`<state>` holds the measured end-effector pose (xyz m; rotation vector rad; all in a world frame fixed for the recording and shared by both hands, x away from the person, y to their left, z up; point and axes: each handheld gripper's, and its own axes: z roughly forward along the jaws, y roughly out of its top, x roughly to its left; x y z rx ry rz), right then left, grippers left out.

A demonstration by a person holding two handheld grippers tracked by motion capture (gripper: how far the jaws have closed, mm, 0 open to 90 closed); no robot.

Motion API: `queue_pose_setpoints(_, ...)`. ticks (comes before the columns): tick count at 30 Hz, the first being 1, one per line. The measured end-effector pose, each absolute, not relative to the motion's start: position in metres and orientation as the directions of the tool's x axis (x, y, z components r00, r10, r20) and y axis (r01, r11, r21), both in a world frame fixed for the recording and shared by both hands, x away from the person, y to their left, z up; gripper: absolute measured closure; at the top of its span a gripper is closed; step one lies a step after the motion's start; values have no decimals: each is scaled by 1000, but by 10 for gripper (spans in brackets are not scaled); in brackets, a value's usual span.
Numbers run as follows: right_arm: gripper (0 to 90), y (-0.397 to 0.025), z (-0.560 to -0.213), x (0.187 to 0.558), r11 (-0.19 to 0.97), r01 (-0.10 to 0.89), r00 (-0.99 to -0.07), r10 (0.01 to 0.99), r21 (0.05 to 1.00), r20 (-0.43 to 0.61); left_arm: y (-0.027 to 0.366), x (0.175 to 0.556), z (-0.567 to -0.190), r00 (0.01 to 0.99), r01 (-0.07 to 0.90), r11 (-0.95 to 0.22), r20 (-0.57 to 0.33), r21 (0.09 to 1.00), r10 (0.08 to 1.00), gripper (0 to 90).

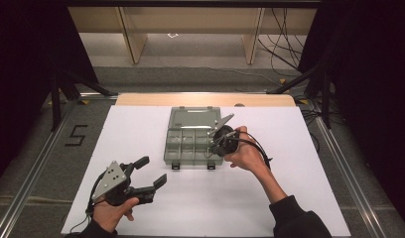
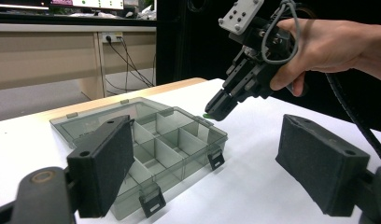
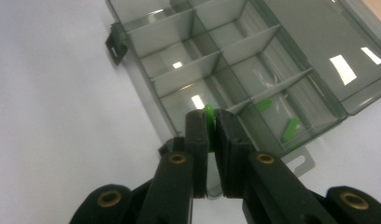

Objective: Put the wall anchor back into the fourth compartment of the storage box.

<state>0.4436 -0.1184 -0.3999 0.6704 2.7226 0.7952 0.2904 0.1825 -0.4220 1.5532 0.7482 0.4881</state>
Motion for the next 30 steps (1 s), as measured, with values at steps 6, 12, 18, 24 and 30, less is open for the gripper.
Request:
queue_pose_setpoints(6,843,-123,-402,454,732,387,-855,512,561,-79,183,290,-422,697,175,-6,-120,984,707,178)
queue_pose_setpoints(12,843,-125,-404,463,723,398,-841,533,564,-90,183,290,-422,697,175,-5,-120,985,707,178)
queue_pose_setpoints(18,843,-122,-406,472,713,414,-829,552,565,-89,183,290,-422,697,175,-5,-121,985,707,178)
queue_pose_setpoints(24,843,-115,-411,480,719,420,-822,560,553,-104,183,290,-422,695,179,-4,-123,984,709,178)
queue_pose_setpoints(30,843,-119,-412,492,713,446,-806,583,541,-103,182,290,-422,697,176,-7,-120,984,707,178)
